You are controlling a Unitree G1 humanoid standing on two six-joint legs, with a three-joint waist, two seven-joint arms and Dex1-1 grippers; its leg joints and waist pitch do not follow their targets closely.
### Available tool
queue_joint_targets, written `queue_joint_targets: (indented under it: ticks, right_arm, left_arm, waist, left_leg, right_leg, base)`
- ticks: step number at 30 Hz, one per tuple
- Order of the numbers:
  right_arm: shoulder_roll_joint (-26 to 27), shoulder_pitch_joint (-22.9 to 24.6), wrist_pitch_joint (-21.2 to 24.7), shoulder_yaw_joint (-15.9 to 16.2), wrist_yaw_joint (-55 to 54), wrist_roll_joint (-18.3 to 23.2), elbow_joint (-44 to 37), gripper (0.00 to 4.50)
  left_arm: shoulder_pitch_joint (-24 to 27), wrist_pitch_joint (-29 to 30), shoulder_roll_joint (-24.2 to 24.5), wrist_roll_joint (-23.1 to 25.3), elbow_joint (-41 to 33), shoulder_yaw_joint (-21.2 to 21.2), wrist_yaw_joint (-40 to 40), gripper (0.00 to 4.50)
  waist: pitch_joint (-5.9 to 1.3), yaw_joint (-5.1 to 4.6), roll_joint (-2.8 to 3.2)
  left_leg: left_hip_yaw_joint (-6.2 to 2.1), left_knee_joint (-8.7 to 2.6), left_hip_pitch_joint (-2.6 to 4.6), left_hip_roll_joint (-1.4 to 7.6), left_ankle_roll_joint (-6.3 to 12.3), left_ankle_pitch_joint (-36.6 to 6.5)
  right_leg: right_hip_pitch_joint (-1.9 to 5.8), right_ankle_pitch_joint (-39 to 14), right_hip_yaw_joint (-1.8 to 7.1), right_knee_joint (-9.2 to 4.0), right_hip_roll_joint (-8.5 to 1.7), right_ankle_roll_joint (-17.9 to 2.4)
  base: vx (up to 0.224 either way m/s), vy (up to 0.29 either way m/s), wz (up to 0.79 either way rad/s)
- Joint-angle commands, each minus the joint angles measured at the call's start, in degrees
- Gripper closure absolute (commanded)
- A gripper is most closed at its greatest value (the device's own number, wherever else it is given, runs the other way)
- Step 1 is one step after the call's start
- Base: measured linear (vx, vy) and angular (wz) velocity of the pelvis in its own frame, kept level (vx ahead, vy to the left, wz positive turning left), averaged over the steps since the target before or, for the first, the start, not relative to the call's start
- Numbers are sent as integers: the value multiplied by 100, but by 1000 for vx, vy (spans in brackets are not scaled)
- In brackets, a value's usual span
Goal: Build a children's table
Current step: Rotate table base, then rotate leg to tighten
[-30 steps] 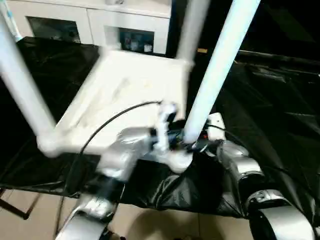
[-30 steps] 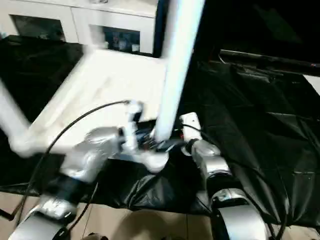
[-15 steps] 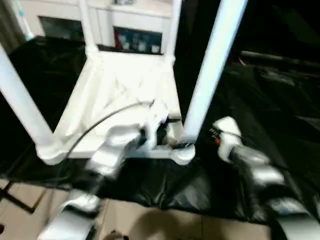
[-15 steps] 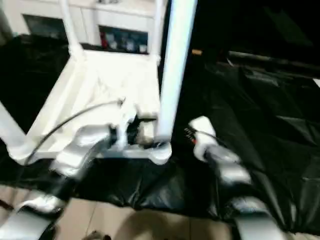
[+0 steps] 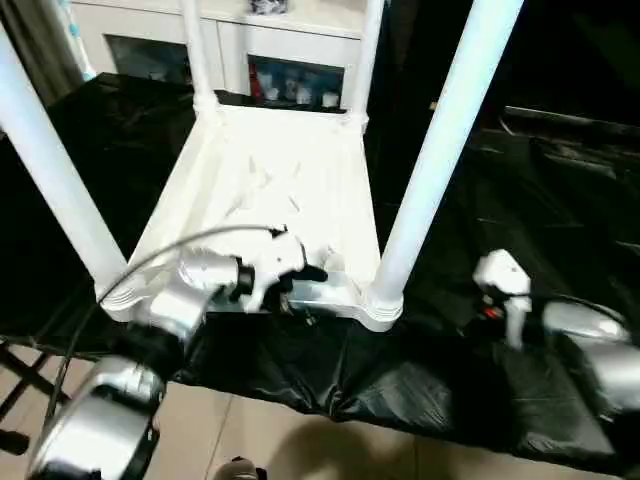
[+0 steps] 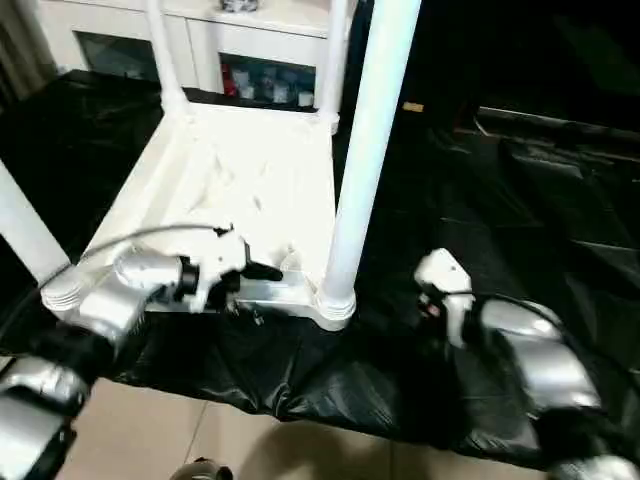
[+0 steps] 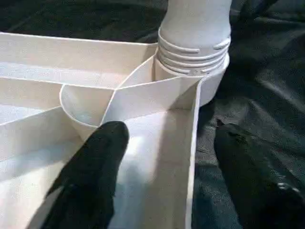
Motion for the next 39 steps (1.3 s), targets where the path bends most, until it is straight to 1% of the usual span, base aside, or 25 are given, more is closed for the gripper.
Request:
queue_joint_targets:
  ticks: [1, 2, 3, 4, 5, 11, 12, 13, 15, 16, 19, 22, 23, 25, 27, 28, 29, 30, 32, 33, 34, 35, 36, 38, 39]
  right_arm:
    - [-136, 99, 205, -47, 120, 116, -295, 0]
    - [-136, 99, 205, -47, 120, 116, -295, 0]
    - [-184, 177, 318, -51, 139, 169, -455, 0]
    - [-188, 183, 332, -52, 138, 174, -470, 0]
    - [-205, 212, 406, -60, 134, 198, -547, 0]
    - [-234, 338, 554, -81, 89, 248, -775, 0]
    - [-244, 354, 585, -87, 84, 259, -810, 0]
    - [-256, 376, 629, -95, 80, 270, -857, 0]
    - [-264, 389, 667, -100, 77, 279, -890, 0]
    - [-268, 393, 683, -97, 77, 283, -902, 0]
    - [-274, 397, 738, -87, 60, 291, -950, 0]
    - [-277, 383, 762, -85, 59, 292, -966, 0]
    - [-283, 375, 772, -83, 66, 298, -971, 0]
    - [-290, 369, 787, -76, 68, 304, -979, 0]
    - [-278, 340, 798, -57, 64, 302, -974, 0]
    - [-265, 324, 808, -43, 65, 305, -980, 0]
    - [-249, 312, 819, -30, 62, 313, -993, 0]
    - [-242, 308, 822, -26, 62, 316, -997, 0]
    - [-175, 266, 822, 14, 60, 336, -1019, 0]
    - [-175, 266, 822, 14, 60, 336, -1019, 0]
    - [-112, 215, 818, 48, 27, 323, -1010, 0]
    - [-54, 162, 795, 86, 7, 302, -990, 0]
    - [-4, 116, 775, 116, -14, 284, -971, 0]
    - [106, 23, 697, 158, -107, 223, -913, 0]
    - [207, -60, 508, 189, -264, 89, -812, 0]
  left_arm:
    - [-144, -121, -14, 84, 245, -8, -195, 152]
    - [-144, -121, -14, 84, 245, -8, -195, 152]
    - [-245, -145, -44, 107, 452, -12, -268, 168]
    - [-256, -146, -47, 109, 473, -13, -276, 168]
    - [-310, -145, -54, 126, 584, -34, -331, 176]
    - [-423, -190, -97, 113, 920, 16, -440, 228]
    - [-457, -188, -110, 112, 989, 29, -474, 242]
    - [-504, -195, -122, 119, 1078, 42, -516, 247]
    - [-543, -177, -129, 122, 1157, 51, -573, 253]
    - [-560, -150, -127, 125, 1195, 51, -609, 253]
    - [-605, -142, -86, 224, 1341, 9, -691, 292]
    - [-604, -100, -64, 230, 1371, 4, -740, 297]
    - [-598, -92, -49, 243, 1378, 0, -759, 311]
    - [-603, -98, -41, 262, 1415, 8, -780, 335]
    - [-612, -107, -38, 268, 1449, 23, -788, 344]
    - [-624, -89, -43, 259, 1481, 42, -811, 358]
    - [-632, -86, -45, 262, 1503, 61, -835, 358]
    - [-632, -79, -44, 262, 1506, 64, -844, 379]
    - [-611, 12, -31, 271, 1501, 67, -910, 381]
    - [-611, 12, -31, 271, 1501, 67, -910, 386]
    - [-569, 25, -28, 262, 1460, 72, -905, 408]
    - [-544, 65, -29, 246, 1429, 87, -890, 408]
    - [-524, 104, -31, 233, 1401, 99, -873, 421]
    - [-482, 210, -32, 220, 1321, 103, -839, 423]
    - [-442, 306, -28, 221, 1237, 86, -836, 423]
  waist:
    - [-408, 36, 16]
    - [-408, 36, 16]
    - [-400, 37, 95]
    - [-398, 30, 67]
    - [-395, 22, 36]
    - [-399, 25, 46]
    - [-397, 13, 129]
    - [-401, 13, 85]
    - [-405, 22, 83]
    - [-406, 27, 97]
    - [-403, 22, 101]
    - [-404, 20, 109]
    - [-405, 22, 85]
    - [-399, 20, 98]
    - [-401, 21, 99]
    - [-401, 17, 95]
    - [-400, 13, 50]
    - [-399, 21, 66]
    - [-400, 17, 83]
    - [-402, 12, 80]
    - [-398, 10, 79]
    - [-401, 4, 50]
    - [-404, 6, 66]
    - [-405, 1, 69]
    - [-406, -9, 65]
  left_leg:
    - [-137, -399, 142, 268, 144, -1564]
    - [-137, -399, 142, 268, 144, -1564]
    - [-145, -406, 146, 265, 122, -1603]
    - [-139, -411, 151, 269, 111, -1656]
    - [-146, -414, 147, 267, 101, -1674]
    - [-146, -405, 142, 272, 131, -1572]
    - [-145, -414, 154, 274, 112, -1634]
    - [-147, -404, 149, 266, 118, -1641]
    - [-142, -397, 145, 260, 153, -1603]
    - [-139, -391, 140, 254, 175, -1564]
    - [-151, -400, 135, 267, 167, -1557]
    - [-150, -401, 141, 267, 152, -1607]
    - [-149, -398, 137, 267, 164, -1569]
    - [-146, -400, 134, 265, 169, -1580]
    - [-150, -404, 135, 268, 164, -1578]
    - [-150, -404, 134, 268, 163, -1577]
    - [-144, -402, 131, 267, 173, -1574]
    - [-147, -400, 135, 266, 176, -1562]
    - [-146, -399, 129, 267, 185, -1533]
    - [-146, -400, 131, 268, 184, -1525]
    - [-145, -402, 130, 266, 185, -1523]
    - [-143, -402, 126, 267, 192, -1503]
    - [-148, -401, 131, 269, 187, -1484]
    - [-143, -401, 138, 274, 183, -1469]
    - [-148, -410, 139, 280, 143, -1482]
  right_leg:
    - [273, -1136, 248, -431, -376, -1281]
    - [273, -1136, 248, -431, -376, -1281]
    - [260, -1196, 246, -442, -377, -1286]
    - [258, -1225, 245, -467, -373, -1276]
    - [269, -1217, 240, -456, -372, -1293]
    - [265, -1185, 240, -450, -388, -1327]
    - [260, -1137, 238, -468, -375, -1359]
    - [282, -1072, 236, -447, -370, -1378]
    - [282, -1090, 239, -449, -386, -1368]
    - [278, -1162, 237, -457, -390, -1353]
    - [283, -1269, 234, -464, -398, -1328]
    - [275, -1356, 232, -473, -400, -1313]
    - [277, -1340, 232, -464, -402, -1317]
    - [270, -1404, 232, -476, -400, -1296]
    - [273, -1419, 230, -475, -401, -1288]
    - [271, -1402, 231, -475, -401, -1290]
    - [272, -1417, 230, -481, -401, -1282]
    - [270, -1438, 229, -474, -406, -1283]
    - [267, -1462, 232, -478, -411, -1276]
    - [265, -1448, 231, -475, -406, -1277]
    - [263, -1448, 231, -476, -404, -1278]
    - [264, -1430, 229, -469, -404, -1280]
    - [261, -1416, 228, -458, -407, -1293]
    - [249, -1402, 235, -461, -409, -1303]
    - [243, -1411, 236, -454, -418, -1306]
  base:
    - [0, 0, 0]
    - [0, 0, 0]
    - [0, 0, 0]
    - [0, 0, 0]
    - [0, 0, 0]
    - [0, 0, 0]
    - [0, 0, 0]
    - [0, 0, 0]
    - [0, 0, 0]
    - [0, 0, 0]
    - [0, 0, 0]
    - [0, 0, 0]
    - [0, 0, 0]
    - [0, 0, 0]
    - [0, 0, 0]
    - [0, 0, 0]
    - [0, 0, 0]
    - [0, 0, 0]
    - [0, 0, 0]
    - [0, 0, 0]
    - [0, 0, 0]
    - [0, 0, 0]
    - [0, 0, 0]
    - [0, 0, 0]
    - [0, 0, 0]
